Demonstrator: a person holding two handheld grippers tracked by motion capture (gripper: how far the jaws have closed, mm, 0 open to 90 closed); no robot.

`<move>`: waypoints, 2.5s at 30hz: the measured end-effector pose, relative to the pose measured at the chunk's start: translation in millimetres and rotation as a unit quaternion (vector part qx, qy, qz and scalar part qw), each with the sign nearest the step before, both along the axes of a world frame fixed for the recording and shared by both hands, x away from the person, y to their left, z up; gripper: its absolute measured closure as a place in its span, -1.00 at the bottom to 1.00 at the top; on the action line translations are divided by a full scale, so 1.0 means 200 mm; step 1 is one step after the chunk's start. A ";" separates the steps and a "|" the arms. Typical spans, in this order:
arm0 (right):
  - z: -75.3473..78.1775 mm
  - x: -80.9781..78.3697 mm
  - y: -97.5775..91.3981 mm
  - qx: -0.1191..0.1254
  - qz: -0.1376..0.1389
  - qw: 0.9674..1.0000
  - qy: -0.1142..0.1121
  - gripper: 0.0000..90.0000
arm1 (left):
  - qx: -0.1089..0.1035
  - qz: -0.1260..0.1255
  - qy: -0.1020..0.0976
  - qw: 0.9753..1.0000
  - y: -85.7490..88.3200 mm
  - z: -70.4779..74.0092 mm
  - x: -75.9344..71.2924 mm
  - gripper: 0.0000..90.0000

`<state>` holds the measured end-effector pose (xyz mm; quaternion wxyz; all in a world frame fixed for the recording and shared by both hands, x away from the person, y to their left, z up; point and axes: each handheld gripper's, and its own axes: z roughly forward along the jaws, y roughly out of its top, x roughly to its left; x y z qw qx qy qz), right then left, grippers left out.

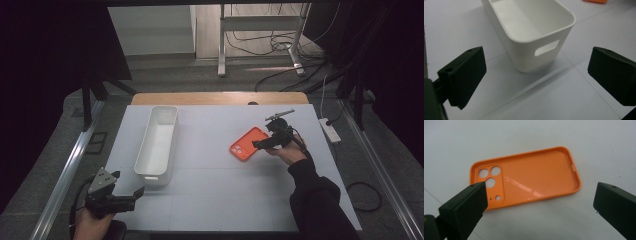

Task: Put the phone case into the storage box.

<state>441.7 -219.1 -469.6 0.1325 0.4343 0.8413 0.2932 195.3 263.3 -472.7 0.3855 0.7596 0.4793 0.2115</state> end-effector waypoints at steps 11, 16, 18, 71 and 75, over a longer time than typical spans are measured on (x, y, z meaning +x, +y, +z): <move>-0.01 0.07 0.01 -0.002 -0.005 1.000 -0.003 -0.51 | -0.001 0.000 0.001 1.000 0.00 0.00 0.00 -0.94; -0.02 0.09 0.01 -0.008 0.004 1.000 0.002 0.08 | -0.001 0.000 0.001 1.000 0.00 0.00 0.00 -0.94; -0.02 0.09 0.02 -0.010 0.007 1.000 -0.001 0.28 | 0.000 0.000 0.001 1.000 0.00 0.00 0.00 -0.94; -0.14 0.00 -0.08 -0.064 -0.005 0.997 0.049 0.98 | 0.002 0.000 0.000 1.000 0.00 0.00 0.00 -0.93; -0.14 -0.03 -0.11 -0.056 -0.003 0.997 0.055 0.98 | 0.003 0.000 0.000 1.000 0.00 0.00 0.00 -0.93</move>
